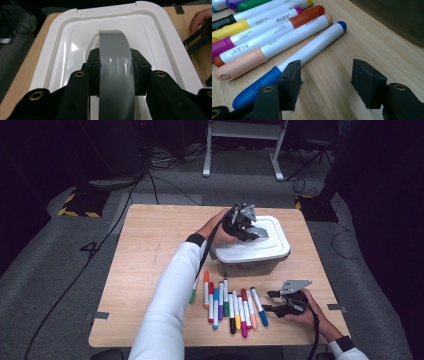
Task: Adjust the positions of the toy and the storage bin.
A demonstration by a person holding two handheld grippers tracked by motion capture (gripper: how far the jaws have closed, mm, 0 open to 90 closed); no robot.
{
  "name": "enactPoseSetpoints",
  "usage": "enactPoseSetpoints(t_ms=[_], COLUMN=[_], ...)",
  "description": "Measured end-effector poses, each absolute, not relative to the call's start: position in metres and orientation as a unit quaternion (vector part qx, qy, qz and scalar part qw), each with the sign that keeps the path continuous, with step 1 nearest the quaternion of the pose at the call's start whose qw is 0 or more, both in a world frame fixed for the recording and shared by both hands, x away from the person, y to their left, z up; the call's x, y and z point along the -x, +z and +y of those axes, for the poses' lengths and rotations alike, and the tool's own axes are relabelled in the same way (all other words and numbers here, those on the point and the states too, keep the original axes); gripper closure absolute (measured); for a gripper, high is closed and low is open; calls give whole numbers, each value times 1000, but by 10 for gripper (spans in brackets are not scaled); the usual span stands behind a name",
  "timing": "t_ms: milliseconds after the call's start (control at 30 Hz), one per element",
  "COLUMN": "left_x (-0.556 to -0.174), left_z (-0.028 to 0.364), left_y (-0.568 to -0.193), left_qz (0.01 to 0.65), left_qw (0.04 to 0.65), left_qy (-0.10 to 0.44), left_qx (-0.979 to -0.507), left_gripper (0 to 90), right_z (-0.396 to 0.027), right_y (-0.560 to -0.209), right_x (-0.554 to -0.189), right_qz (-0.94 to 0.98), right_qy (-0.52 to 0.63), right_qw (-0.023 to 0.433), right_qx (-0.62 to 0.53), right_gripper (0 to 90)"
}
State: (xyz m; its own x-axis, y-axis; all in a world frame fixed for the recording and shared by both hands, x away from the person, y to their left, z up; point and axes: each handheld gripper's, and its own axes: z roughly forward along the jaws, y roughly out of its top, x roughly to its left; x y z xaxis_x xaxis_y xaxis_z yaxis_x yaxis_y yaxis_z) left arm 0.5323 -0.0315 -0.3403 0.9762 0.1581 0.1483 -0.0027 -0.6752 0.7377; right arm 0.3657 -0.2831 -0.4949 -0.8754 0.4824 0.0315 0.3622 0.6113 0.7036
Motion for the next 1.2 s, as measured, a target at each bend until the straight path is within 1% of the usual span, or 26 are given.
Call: enactPoseSetpoints(t_ms=[100, 200, 233, 267, 367, 400, 433, 467, 500, 533, 600, 700, 733, 767, 800, 833, 867, 933, 967, 1000, 1033, 1067, 1200], left_x=[-528, -525, -521, -521, -510, -510, -505, -505, -501, -501, -497, -489, -489, -485, -485, -481, -481, -477, -472, -472, -468, -468, -462], left_z=[-17, -8, 4, 4, 29, 29, 42, 42, 55, 55, 69, 98, 98, 113, 113, 130, 130, 146, 162, 162, 177, 177, 202], left_y=[-324, -318, -312, -312, -307, -307, -304, -304, -303, -303, -302, -304, -304, -307, -307, -310, -310, -315, -321, -321, -328, -328, -343], left_qz=[54, 66, 72, 72, 90, 90, 100, 100, 111, 111, 120, 144, 144, 161, 161, 173, 173, 191, 208, 208, 225, 225, 254], left_qw=[413, 414, 411, 411, 408, 408, 407, 407, 406, 406, 403, 398, 398, 401, 401, 400, 400, 403, 404, 404, 401, 401, 391], left_qy=[130, 141, 158, 158, 184, 184, 197, 197, 204, 204, 215, 229, 229, 235, 235, 243, 243, 246, 252, 252, 255, 255, 262], left_qx=[-900, -897, -895, -895, -890, -890, -886, -886, -884, -884, -881, -876, -876, -871, -871, -866, -866, -861, -854, -854, -851, -851, -845], left_gripper=[664, 664, 664, 664, 664, 664, 664, 664, 664, 664, 664, 664, 664, 664, 664, 664, 663, 663, 663, 663, 663, 663, 663], right_z=[-283, -284, -284, -284, -286, -286, -286, -286, -286, -286, -286, -285, -285, -286, -286, -286, -286, -286, -286, -286, -286, -286, -286], right_y=[-495, -495, -495, -495, -495, -495, -496, -496, -496, -496, -496, -496, -496, -496, -496, -496, -496, -496, -496, -496, -496, -496, -496], right_x=[-366, -365, -365, -365, -366, -366, -366, -366, -366, -366, -366, -366, -366, -366, -366, -366, -366, -366, -366, -366, -365, -365, -366], right_qz=[894, 894, 893, 893, 892, 892, 892, 892, 892, 892, 892, 892, 892, 892, 892, 892, 892, 892, 893, 893, 893, 893, 892], right_qy=[371, 370, 370, 370, 372, 372, 372, 373, 373, 373, 372, 371, 371, 371, 371, 371, 371, 371, 370, 370, 370, 370, 370], right_qw=[82, 85, 87, 87, 88, 88, 88, 88, 88, 88, 88, 92, 92, 93, 93, 93, 93, 94, 95, 95, 95, 95, 96], right_qx=[-238, -239, -240, -240, -242, -242, -241, -241, -241, -241, -242, -241, -241, -240, -240, -240, -240, -239, -239, -239, -239, -239, -239], right_gripper=[411, 411, 411, 411, 410, 410, 409, 409, 409, 409, 409, 409, 409, 409, 409, 409, 409, 409, 409, 409, 409, 409, 409])
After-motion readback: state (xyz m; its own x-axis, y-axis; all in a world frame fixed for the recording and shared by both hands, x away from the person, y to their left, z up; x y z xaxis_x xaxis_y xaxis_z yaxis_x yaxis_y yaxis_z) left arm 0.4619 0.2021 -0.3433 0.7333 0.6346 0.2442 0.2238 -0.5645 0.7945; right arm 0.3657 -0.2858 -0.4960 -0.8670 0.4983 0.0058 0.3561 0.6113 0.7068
